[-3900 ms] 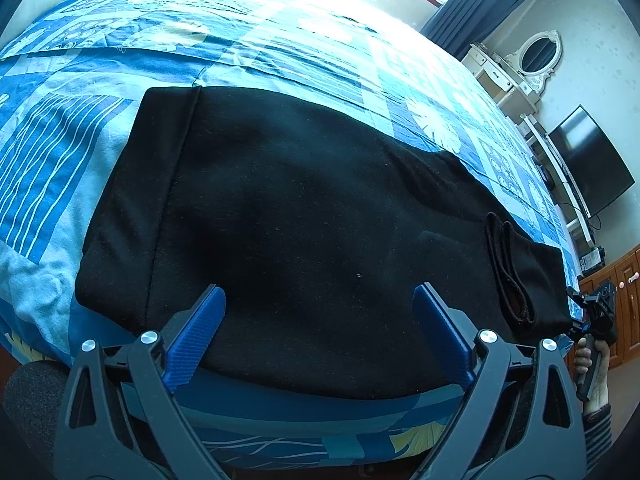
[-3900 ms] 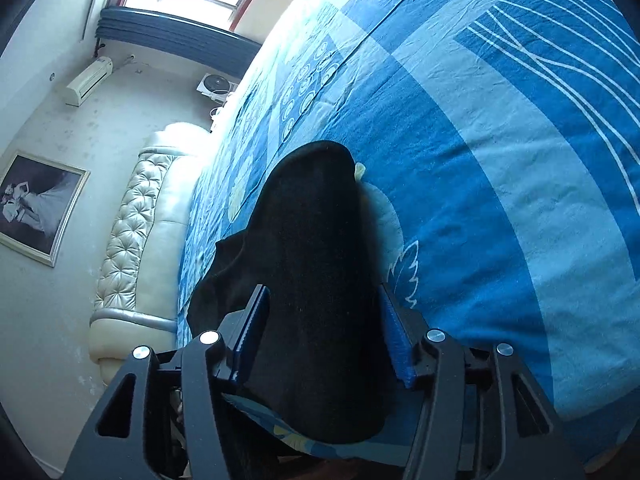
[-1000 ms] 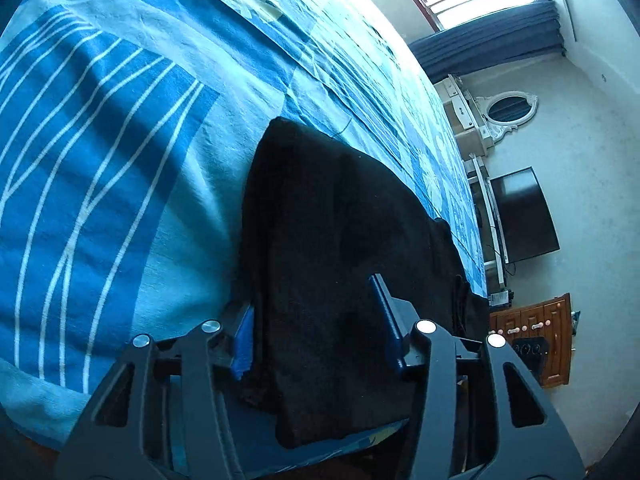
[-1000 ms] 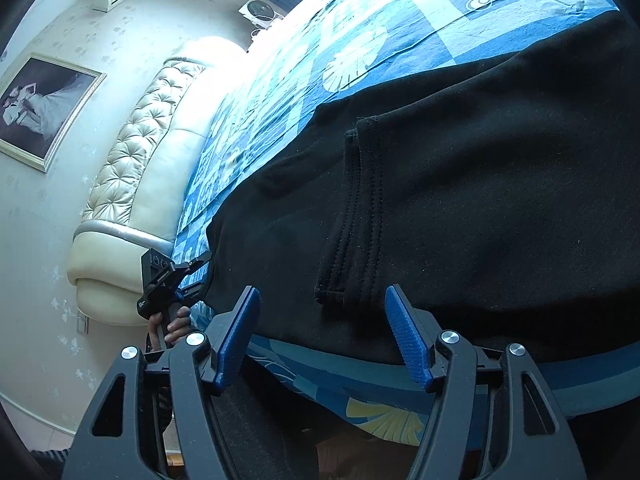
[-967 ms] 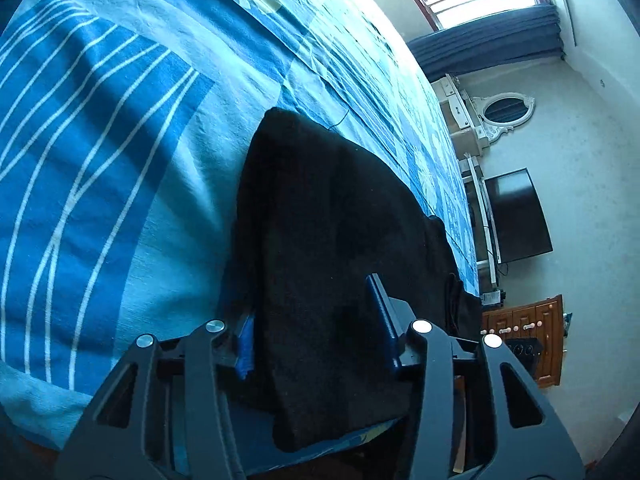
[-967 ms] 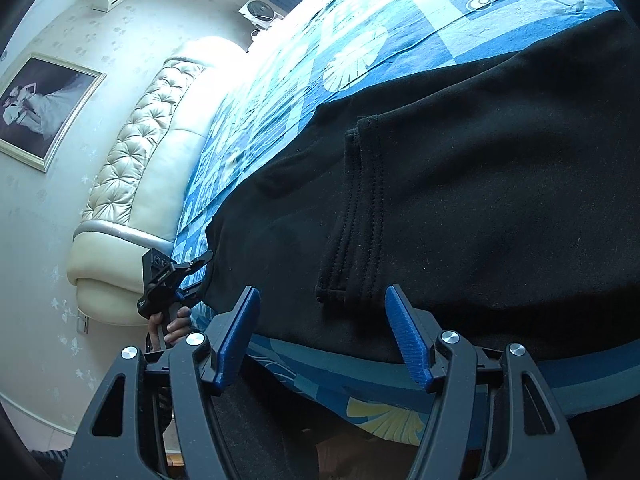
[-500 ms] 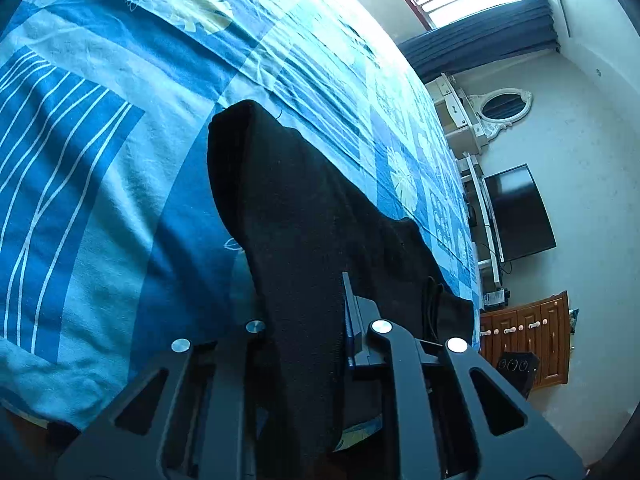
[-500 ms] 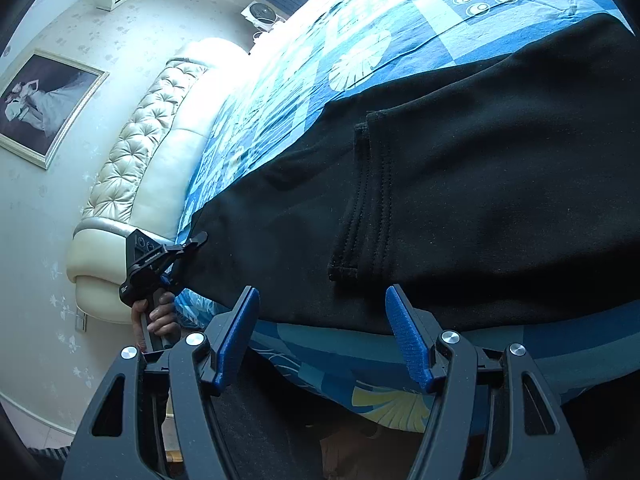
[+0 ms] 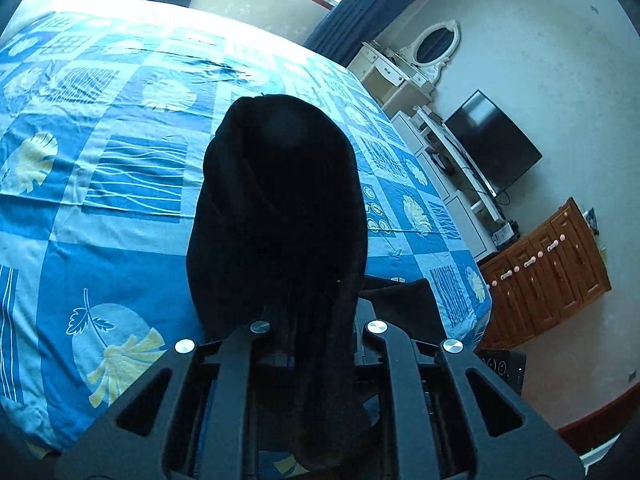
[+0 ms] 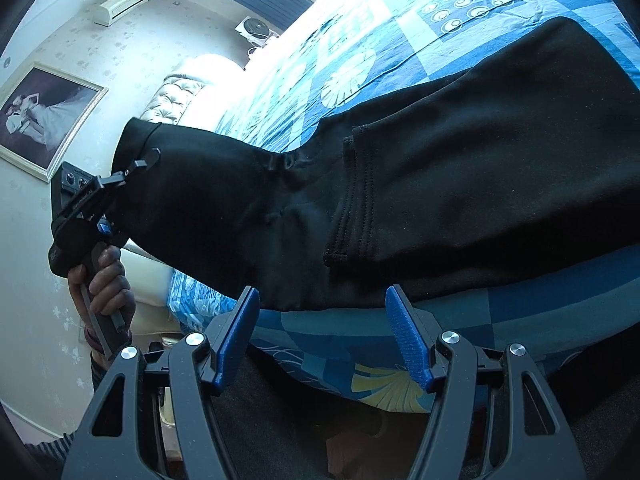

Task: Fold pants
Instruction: 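Lift the waistband end with the left tool and fold it over toward the leg end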

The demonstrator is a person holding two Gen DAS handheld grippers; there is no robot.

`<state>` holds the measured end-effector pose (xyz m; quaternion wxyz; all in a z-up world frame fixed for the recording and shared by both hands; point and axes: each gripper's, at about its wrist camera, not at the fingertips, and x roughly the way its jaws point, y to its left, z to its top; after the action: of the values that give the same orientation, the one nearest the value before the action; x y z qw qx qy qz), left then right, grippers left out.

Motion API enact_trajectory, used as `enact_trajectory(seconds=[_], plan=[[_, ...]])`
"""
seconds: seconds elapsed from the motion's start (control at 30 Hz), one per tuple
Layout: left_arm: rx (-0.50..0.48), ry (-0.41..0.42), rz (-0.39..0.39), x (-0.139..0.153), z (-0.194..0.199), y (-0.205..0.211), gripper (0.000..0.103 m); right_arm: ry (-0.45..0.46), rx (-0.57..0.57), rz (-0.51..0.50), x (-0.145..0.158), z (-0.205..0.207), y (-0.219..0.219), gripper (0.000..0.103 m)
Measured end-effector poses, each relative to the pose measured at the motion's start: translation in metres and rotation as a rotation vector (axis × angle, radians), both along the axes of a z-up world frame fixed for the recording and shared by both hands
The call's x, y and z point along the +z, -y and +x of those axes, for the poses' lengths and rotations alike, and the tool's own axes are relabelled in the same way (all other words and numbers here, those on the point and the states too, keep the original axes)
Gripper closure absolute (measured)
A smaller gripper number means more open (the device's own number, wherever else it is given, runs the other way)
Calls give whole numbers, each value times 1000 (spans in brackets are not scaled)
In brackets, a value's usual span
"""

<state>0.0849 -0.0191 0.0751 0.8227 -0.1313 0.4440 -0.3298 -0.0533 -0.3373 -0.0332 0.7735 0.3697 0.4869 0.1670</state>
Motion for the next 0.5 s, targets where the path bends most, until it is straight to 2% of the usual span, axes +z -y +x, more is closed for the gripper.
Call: enact_trajectory(seconds=[0.17,0.23,0.33,0.5], plan=[[-86,11,81,-6,-10,78,89,0,-66,-11,3,-15,22,38],[-106,58,157,-13,-18,110,89,-1,-100,-20,4,-22,31,38],[-128,101,267,-30,-29,152,89,-4,-153,-31,4,-33,48,38],[-160,127,375,-64,-41,200,89,-26,-230,-34,0,-51,72,38]])
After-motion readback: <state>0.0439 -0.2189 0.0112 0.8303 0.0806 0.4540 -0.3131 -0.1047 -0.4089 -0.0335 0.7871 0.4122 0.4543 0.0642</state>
